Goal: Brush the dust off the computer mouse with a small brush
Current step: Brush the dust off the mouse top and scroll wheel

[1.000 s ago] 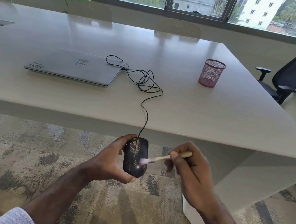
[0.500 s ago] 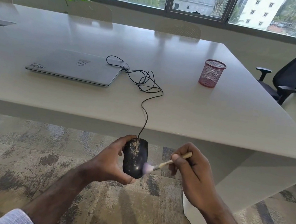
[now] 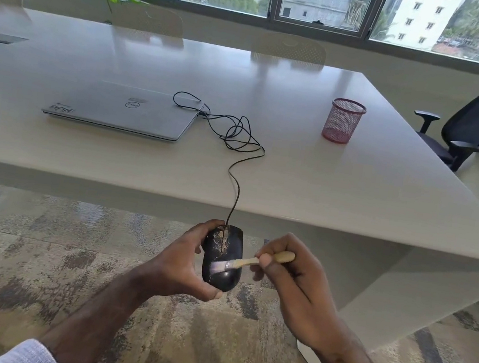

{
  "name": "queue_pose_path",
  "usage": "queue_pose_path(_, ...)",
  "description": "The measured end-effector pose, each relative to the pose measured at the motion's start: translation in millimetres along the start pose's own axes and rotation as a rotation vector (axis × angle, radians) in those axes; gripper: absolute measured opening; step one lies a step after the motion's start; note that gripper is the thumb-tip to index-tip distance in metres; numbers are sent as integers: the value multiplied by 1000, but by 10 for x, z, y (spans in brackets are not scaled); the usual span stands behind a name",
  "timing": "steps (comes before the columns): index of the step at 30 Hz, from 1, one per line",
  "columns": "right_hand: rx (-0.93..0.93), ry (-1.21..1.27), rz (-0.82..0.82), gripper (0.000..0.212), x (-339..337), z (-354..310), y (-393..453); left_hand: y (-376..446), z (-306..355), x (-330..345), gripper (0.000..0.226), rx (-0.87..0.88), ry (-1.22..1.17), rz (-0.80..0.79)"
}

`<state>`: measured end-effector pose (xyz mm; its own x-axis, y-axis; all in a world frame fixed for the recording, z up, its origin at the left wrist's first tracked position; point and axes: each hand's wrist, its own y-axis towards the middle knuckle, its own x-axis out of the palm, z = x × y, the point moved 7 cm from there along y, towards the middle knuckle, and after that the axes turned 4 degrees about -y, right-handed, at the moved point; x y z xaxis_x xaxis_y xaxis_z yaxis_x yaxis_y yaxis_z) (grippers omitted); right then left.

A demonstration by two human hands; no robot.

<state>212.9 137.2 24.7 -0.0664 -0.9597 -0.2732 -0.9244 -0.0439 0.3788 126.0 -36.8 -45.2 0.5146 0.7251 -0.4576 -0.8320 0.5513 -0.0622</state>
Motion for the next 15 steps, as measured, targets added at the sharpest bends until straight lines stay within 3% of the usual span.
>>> queue_pose_path(4,-24,8,110,9,-96,-12,11,-2,-7,1,115,10,-4,-5)
queue_pose_path(11,10,-111,-90,15,107,-21,-12,15,-39,20,110,19,-22,-8)
queue_pose_path(15,11,-13,-7,13,-8,-65,12,20,-69,16,114,12,-31,-1)
